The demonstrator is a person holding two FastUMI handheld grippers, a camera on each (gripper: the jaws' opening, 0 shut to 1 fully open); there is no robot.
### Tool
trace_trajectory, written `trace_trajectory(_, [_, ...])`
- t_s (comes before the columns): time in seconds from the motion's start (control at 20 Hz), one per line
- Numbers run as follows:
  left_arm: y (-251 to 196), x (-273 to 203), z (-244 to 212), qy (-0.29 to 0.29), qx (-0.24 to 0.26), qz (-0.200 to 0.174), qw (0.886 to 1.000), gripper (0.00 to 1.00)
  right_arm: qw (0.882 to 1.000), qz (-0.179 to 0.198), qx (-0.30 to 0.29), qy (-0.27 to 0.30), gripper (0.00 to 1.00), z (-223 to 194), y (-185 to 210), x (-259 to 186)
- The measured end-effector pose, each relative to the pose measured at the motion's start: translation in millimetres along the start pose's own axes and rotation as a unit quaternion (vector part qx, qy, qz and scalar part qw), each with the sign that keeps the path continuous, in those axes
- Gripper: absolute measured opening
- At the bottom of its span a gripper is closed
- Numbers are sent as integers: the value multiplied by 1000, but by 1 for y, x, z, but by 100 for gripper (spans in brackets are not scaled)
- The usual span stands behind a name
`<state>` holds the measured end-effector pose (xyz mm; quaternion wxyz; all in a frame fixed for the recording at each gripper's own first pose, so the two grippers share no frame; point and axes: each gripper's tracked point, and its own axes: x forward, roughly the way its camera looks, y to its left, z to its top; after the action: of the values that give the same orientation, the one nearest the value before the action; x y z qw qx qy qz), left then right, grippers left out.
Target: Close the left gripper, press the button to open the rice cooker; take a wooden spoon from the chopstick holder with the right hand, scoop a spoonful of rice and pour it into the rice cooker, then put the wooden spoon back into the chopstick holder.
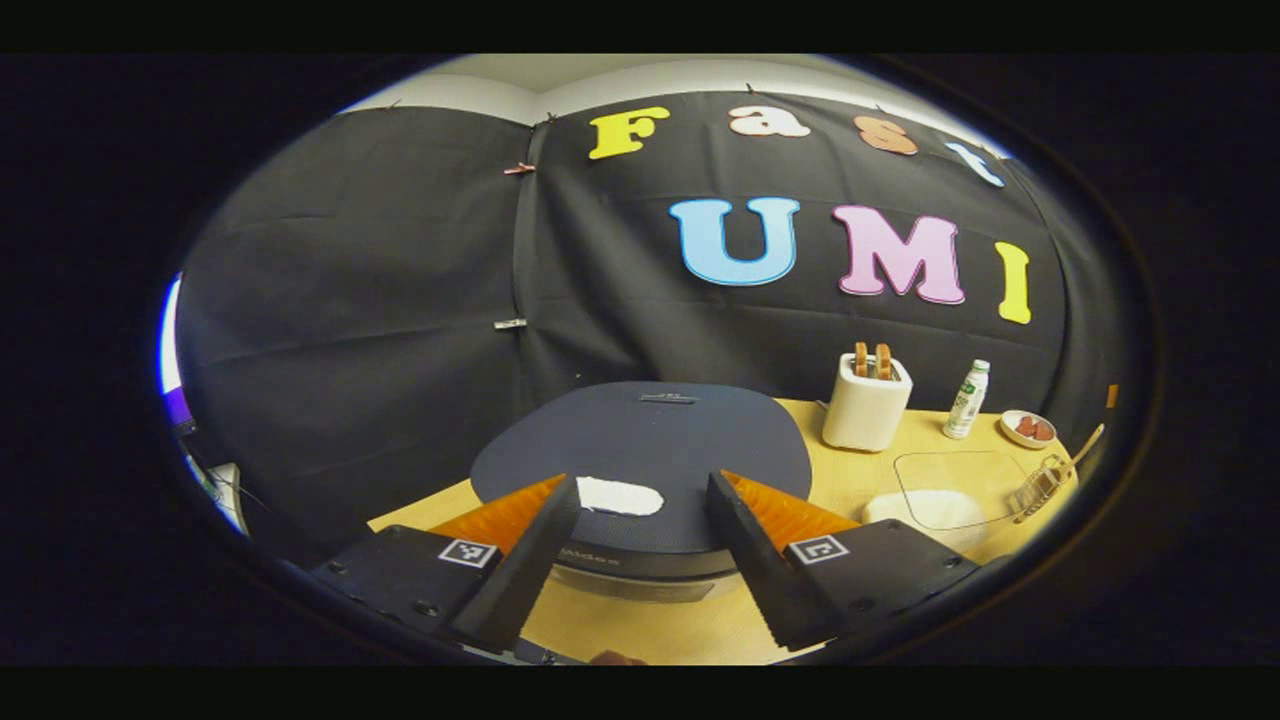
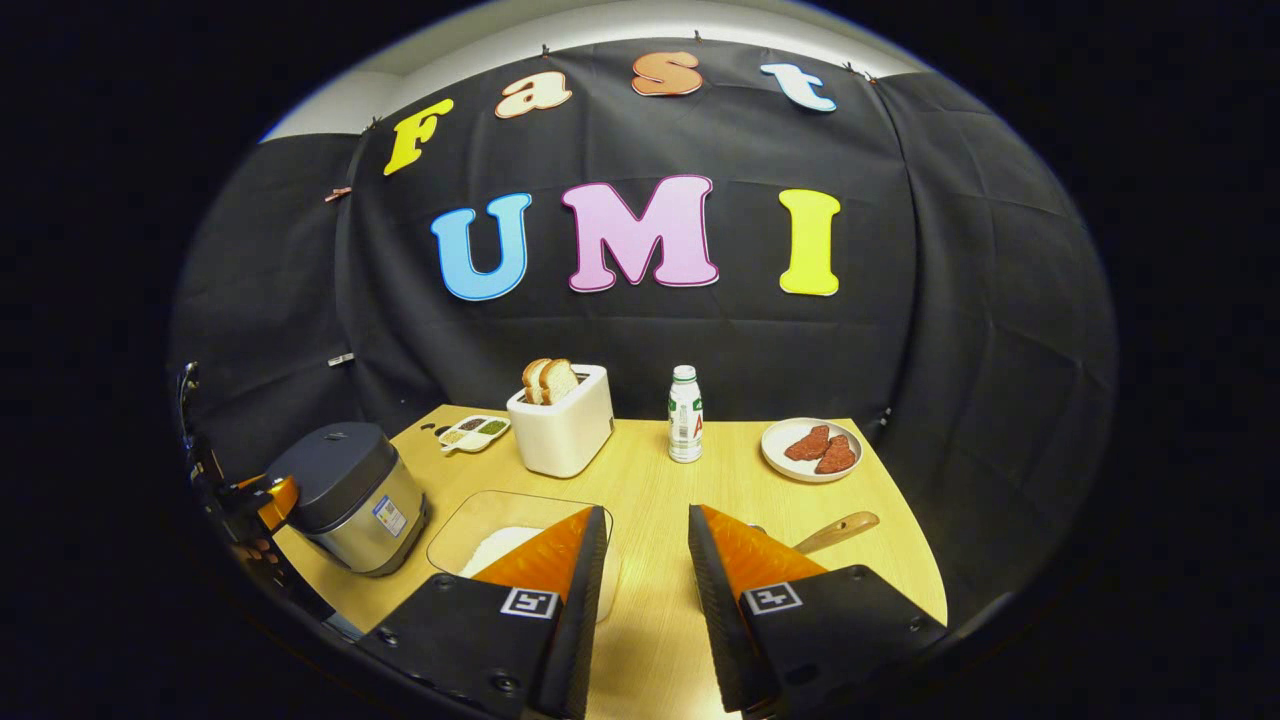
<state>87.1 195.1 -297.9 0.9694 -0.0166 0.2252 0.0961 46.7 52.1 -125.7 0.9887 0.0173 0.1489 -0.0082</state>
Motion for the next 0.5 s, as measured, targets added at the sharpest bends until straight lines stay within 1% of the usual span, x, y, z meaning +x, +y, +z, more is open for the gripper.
trace_trajectory(0.2, [-5, 0, 9, -7, 29, 6, 1000, 90, 1000, -6, 3, -5, 53, 5, -8, -2])
trace_trajectory(0.25, [-11, -1, 15, -12, 33, -1, 999, 90, 1000, -7, 4, -7, 53, 6, -10, -3])
trace_trajectory(0.3, [-19, -4, 21, -15, 34, -8, 999, 86, 1000, -8, 5, -9, 52, 8, -11, -4])
trace_trajectory(0.5, [-52, -27, 62, -60, 38, -28, 997, 86, 1000, -16, 8, -18, 53, 12, -22, -10])
